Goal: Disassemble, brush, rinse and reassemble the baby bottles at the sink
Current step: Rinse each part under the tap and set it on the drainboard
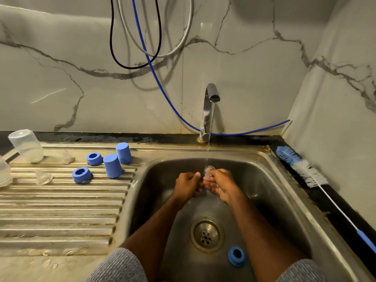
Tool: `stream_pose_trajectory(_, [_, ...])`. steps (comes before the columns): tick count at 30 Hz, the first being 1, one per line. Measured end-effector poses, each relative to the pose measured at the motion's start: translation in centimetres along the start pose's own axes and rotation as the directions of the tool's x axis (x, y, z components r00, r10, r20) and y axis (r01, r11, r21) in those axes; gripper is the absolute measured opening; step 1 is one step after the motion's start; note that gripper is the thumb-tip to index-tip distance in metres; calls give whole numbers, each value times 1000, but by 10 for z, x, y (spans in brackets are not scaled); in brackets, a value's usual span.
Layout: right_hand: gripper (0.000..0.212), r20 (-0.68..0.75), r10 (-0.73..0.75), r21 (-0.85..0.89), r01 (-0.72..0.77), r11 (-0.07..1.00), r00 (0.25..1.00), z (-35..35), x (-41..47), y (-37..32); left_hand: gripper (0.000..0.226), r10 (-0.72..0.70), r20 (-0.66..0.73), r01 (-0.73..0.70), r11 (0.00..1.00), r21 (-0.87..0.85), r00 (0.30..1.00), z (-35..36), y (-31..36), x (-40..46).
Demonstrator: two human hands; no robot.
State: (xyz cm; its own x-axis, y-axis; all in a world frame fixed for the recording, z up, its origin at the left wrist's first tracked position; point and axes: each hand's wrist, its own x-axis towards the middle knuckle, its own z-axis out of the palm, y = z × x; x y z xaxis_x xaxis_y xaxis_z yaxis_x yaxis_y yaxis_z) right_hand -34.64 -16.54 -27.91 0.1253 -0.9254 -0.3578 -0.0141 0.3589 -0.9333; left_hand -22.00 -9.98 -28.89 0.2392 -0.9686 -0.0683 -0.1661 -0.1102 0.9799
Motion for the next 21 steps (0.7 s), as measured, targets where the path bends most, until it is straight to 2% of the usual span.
stream_pose_trajectory(2, [12,5,1,-43,0,999,1000,1,0,2,17,72,28,-77,962,261,997,-8,0,-6])
stream_pose_trajectory(4, [11,28,-52,-217,57,974,998,5,0,4,18,71,90,-102,912,399,993,-17,3,-15])
stream_pose_trajectory(8, [28,137,-151,-511,201,836,979,17,-13,6,14,36,107,-77,909,409,994,-42,17,-39])
stream_pose_trajectory(12, [15,190,-340,-729,365,580,921,30,-41,-10,10,92,4,-85,908,409,996,-82,40,-70])
stream_pose_trajectory(15, [8,322,-399,-730,494,472,858,41,-58,-23,13,116,-13,-100,904,416,993,-122,55,-91])
stream_pose_trajectory(18, [5,433,-327,-786,530,319,840,53,-73,-25,12,119,-49,-88,902,422,992,-162,64,-111])
stream_pose_trajectory(21, [12,434,-404,-741,574,347,805,72,-92,-28,17,169,-129,-104,910,400,977,-194,68,-133])
